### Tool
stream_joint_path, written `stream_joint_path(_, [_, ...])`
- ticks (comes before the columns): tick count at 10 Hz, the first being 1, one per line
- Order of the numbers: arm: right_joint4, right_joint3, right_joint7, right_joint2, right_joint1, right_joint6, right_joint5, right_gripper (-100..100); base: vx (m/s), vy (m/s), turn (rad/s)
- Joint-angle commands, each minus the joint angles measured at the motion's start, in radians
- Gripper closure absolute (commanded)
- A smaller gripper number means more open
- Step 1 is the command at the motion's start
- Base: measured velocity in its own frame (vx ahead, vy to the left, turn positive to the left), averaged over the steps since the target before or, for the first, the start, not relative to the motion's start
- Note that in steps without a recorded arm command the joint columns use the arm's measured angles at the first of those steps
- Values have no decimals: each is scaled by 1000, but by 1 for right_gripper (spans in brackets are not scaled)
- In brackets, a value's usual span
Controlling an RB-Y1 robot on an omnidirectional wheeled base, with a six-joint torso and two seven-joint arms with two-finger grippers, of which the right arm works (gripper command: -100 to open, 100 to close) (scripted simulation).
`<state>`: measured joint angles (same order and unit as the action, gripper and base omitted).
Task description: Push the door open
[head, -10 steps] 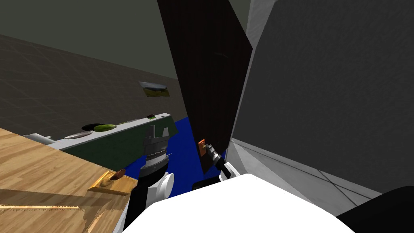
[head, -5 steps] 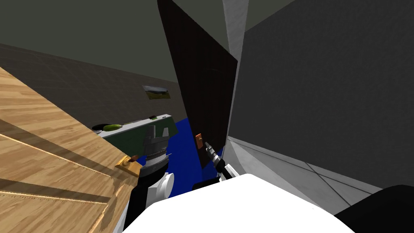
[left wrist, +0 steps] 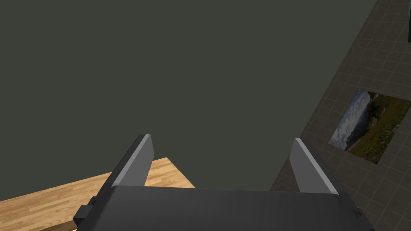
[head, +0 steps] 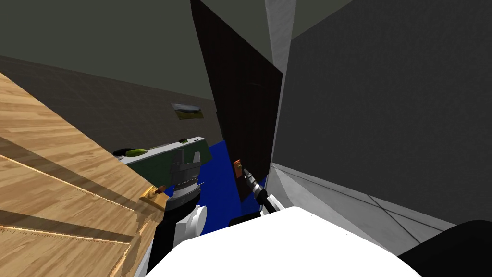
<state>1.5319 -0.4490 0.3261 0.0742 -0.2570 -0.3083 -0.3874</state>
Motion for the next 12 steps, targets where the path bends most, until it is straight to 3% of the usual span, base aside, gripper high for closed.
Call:
stream_joint_path(1, [-19,8,-7,-8,14,-6,4,-100,217,134,25])
stream_joint_path(3, [-40,18,-15,-25,32,-12,10,-100,219,141,22])
stream_joint_path(4, [-29,14,-11,-18,27,-6,8,-100,104,56,0])
stream_joint_path(5, [-29,14,-11,-18,27,-6,8,100,-11,-4,-4])
stream_joint_path(10, [-29,14,-11,-18,27,-6,8,100,-22,-13,-1])
stream_joint_path(12, [-28,3,-26,-5,14,-4,13,100,134,54,-187])
